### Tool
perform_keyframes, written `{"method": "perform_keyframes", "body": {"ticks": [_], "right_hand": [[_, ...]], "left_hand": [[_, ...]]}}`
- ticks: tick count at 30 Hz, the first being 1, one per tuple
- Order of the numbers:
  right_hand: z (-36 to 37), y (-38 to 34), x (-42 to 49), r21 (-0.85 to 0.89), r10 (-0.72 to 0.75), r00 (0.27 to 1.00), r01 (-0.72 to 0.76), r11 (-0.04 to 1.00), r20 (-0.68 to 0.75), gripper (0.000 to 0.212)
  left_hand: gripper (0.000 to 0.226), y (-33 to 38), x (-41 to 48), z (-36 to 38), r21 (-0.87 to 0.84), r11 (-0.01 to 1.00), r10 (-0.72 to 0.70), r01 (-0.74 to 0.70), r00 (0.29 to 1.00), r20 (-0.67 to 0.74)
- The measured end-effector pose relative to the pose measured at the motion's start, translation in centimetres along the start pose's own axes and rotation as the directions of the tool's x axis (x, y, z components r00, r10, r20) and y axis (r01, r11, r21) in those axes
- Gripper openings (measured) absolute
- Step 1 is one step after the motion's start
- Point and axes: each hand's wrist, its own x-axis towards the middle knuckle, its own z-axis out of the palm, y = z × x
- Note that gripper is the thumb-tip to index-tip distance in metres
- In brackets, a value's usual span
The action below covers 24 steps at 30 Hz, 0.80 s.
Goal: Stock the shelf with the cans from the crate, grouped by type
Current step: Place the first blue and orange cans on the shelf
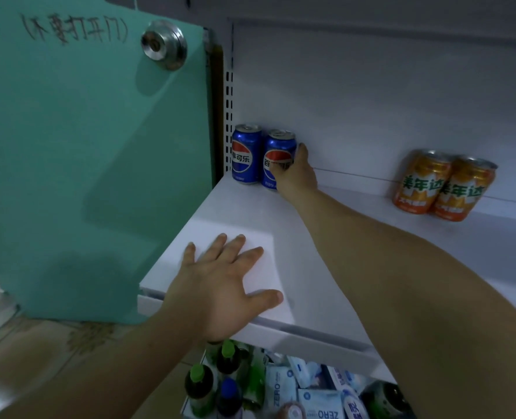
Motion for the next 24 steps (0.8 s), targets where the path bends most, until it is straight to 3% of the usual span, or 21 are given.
{"method": "perform_keyframes", "body": {"ticks": [3, 7, 12, 15, 18, 21, 24], "right_hand": [[-2.1, -0.2, -2.6, -0.147, 0.022, 0.998, -0.013, 0.989, 0.063, 0.072], [-8.6, 0.2, -7.6, -0.404, 0.083, 0.988, -0.022, 0.914, 0.134, 0.075], [-19.2, 0.9, -16.6, -0.611, 0.167, 0.985, -0.107, 0.784, 0.042, 0.068], [-25.2, 1.2, -22.6, -0.636, 0.262, 0.964, -0.236, 0.735, -0.056, 0.068], [-30.2, 2.1, -28.8, -0.64, 0.341, 0.926, -0.361, 0.678, -0.161, 0.071], [-34.4, 3.3, -35.3, -0.636, 0.399, 0.877, -0.472, 0.61, -0.268, 0.071], [-38.3, 4.5, -41.6, -0.6, 0.459, 0.799, -0.597, 0.532, -0.388, 0.07]], "left_hand": [[0.083, 0.0, 0.1, -0.5, 0.003, 1.0, -0.014, 0.014, 0.999, 0.043], [0.081, 0.2, 0.0, -0.9, -0.011, 1.0, 0.001, 0.0, 0.999, 0.048], [0.081, 1.7, -0.4, -2.6, -0.055, 0.998, -0.019, 0.026, 0.992, 0.124], [0.081, 7.7, -1.3, -3.5, -0.14, 0.981, 0.151, -0.136, 0.983, 0.105], [0.082, 16.6, -4.3, -3.3, -0.26, 0.886, 0.418, -0.383, 0.903, 0.096], [0.071, 24.8, -8.7, -2.0, -0.312, 0.749, 0.642, -0.585, 0.758, 0.119], [0.069, 31.1, -13.0, 0.0, -0.358, 0.618, 0.779, -0.699, 0.604, 0.165]]}}
